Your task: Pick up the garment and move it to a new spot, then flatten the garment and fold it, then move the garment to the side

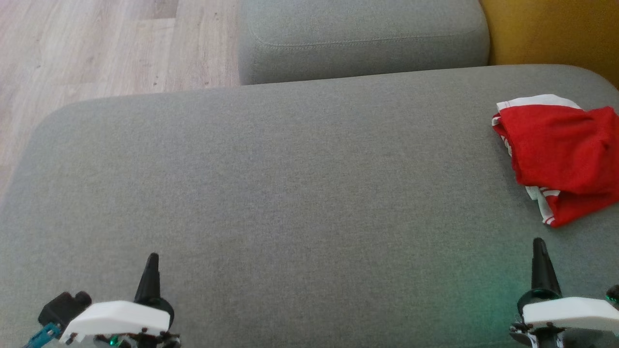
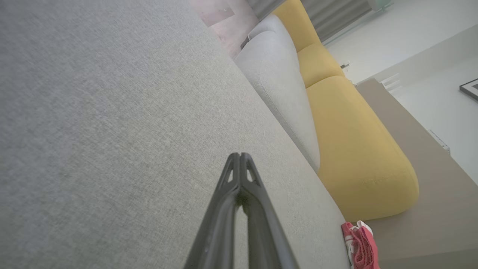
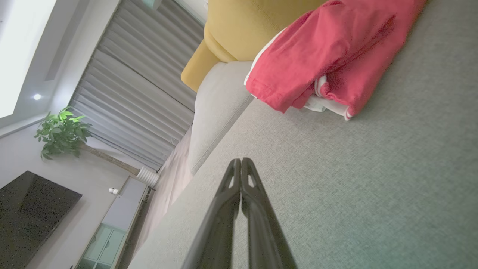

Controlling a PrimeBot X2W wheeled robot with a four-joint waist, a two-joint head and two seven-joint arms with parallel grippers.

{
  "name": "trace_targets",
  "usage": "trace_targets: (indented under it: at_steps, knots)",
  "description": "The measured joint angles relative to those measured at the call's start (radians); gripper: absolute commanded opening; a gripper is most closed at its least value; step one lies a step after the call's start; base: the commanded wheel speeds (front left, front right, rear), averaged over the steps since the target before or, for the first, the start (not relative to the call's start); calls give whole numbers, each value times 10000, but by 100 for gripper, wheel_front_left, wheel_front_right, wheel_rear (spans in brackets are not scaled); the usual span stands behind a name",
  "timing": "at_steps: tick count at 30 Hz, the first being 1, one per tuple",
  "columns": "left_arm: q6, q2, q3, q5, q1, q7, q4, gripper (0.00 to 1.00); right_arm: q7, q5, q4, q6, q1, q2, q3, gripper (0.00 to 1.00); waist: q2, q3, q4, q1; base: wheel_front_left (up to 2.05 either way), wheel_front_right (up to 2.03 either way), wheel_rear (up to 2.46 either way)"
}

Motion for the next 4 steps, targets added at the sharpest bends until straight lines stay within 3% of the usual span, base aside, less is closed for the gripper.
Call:
trace_targets:
  at_steps: [4]
  knots:
    - [-84,0,38,-336,-18,82,12,0,84,387,31,0,-5,0,-12,0,0,11,-1,0,0,0,0]
